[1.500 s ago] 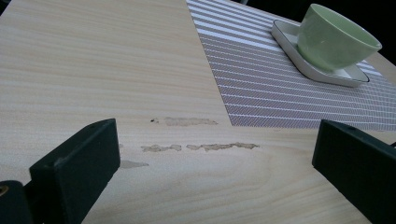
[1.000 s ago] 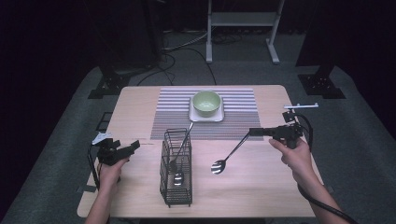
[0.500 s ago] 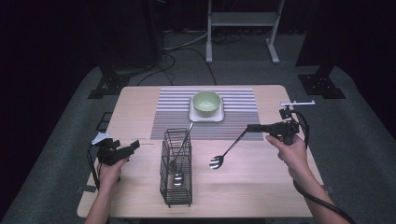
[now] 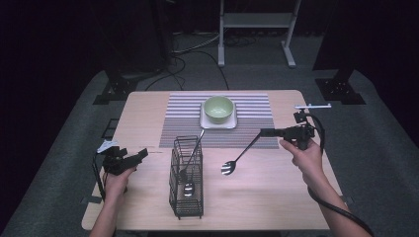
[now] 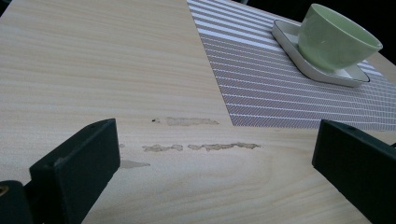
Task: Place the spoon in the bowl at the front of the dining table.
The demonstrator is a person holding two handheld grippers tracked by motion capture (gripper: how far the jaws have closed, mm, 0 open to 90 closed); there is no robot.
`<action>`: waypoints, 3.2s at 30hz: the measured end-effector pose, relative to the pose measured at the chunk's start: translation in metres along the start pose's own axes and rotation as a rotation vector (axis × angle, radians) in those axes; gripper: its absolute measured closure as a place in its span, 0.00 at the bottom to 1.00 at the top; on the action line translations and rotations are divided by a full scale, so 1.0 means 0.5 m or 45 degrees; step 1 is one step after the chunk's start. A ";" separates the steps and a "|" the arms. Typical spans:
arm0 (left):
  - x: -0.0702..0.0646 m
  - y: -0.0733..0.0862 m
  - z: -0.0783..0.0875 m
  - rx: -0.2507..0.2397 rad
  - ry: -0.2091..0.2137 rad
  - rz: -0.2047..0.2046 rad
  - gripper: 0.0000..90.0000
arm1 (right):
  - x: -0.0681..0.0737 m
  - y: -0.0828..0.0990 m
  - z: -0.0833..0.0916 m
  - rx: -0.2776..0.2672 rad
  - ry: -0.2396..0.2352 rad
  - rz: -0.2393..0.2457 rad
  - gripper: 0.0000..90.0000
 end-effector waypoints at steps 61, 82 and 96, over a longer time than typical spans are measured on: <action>0.000 -0.002 0.000 -0.003 0.006 -0.001 0.00 | -0.028 -0.089 -0.055 -0.071 0.060 -0.008 0.99; 0.000 -0.003 0.000 -0.008 0.008 0.006 0.00 | -0.041 -0.123 -0.080 -0.095 0.083 -0.017 0.99; 0.001 -0.004 0.000 -0.013 0.010 0.012 0.00 | -0.054 -0.146 -0.099 -0.114 0.108 -0.036 0.99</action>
Point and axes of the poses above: each handheld gripper's, and its own axes: z roughly backward along the jaws, y roughly out of its underside, x roughly to its left, the point moved 10 cm from there along -z, roughly forward along the jaws, and after that the axes turned 3 degrees about -x, right-handed, at the moved point
